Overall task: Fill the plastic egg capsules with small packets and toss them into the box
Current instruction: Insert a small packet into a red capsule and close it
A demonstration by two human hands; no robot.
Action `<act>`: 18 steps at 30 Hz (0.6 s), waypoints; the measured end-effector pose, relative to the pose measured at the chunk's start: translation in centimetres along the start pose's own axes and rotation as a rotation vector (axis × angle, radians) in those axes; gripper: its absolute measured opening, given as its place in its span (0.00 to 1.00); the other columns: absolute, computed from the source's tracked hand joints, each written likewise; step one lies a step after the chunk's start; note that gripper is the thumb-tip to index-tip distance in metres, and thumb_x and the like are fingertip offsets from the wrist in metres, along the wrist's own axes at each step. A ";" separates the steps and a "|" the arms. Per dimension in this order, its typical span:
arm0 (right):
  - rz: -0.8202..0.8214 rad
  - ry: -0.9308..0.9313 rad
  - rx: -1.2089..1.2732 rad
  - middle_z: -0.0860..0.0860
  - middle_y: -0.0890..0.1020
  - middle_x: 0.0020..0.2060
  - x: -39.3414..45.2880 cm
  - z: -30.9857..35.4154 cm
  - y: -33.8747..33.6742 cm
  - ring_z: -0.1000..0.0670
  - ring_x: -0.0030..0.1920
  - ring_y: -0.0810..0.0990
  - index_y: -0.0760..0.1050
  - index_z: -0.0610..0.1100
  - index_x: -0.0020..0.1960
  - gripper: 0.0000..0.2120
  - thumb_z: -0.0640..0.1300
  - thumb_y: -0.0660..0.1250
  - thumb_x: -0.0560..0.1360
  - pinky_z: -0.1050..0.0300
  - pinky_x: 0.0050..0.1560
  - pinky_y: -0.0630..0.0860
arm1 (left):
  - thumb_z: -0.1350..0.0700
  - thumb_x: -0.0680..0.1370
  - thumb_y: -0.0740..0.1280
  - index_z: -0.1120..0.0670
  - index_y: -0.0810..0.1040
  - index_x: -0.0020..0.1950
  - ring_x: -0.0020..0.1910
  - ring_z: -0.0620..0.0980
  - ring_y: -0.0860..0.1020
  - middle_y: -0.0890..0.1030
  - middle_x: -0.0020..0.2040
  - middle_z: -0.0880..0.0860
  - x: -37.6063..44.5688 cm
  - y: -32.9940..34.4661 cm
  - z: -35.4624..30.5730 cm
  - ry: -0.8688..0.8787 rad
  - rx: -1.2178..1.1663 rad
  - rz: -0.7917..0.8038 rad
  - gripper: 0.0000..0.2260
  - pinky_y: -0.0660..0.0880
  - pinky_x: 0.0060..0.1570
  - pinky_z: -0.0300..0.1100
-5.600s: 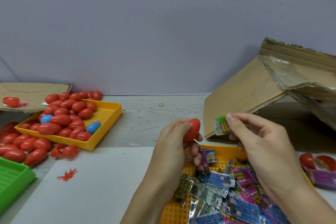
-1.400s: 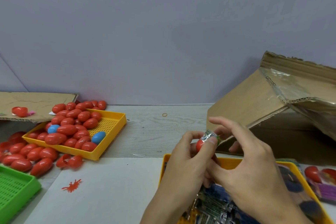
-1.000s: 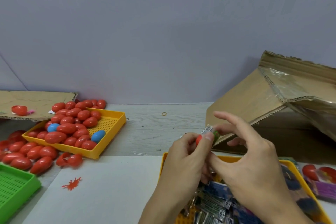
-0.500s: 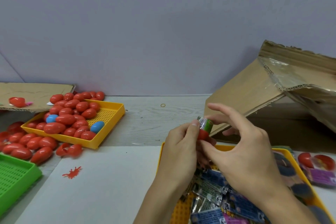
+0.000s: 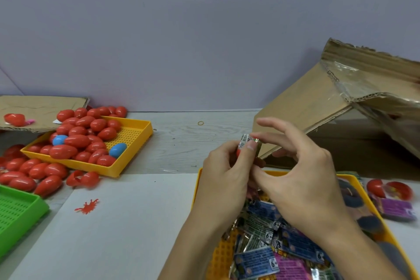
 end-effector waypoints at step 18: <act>0.029 -0.017 0.077 0.69 0.80 0.55 0.1 0.0 0.1 0.58 0.55 0.81 0.70 0.64 0.64 0.31 0.43 0.78 0.68 0.55 0.52 0.81 | 0.41 0.79 0.64 0.61 0.79 0.50 0.31 0.52 0.77 0.82 0.37 0.62 0.1 0.1 -0.1 -0.083 -0.113 0.053 0.22 0.74 0.33 0.47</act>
Point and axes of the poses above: each hand's wrist, its own x-axis towards the middle knuckle, its own y-axis out of the palm, z = x × y, the point moved 1 cm from there along x, towards the middle knuckle
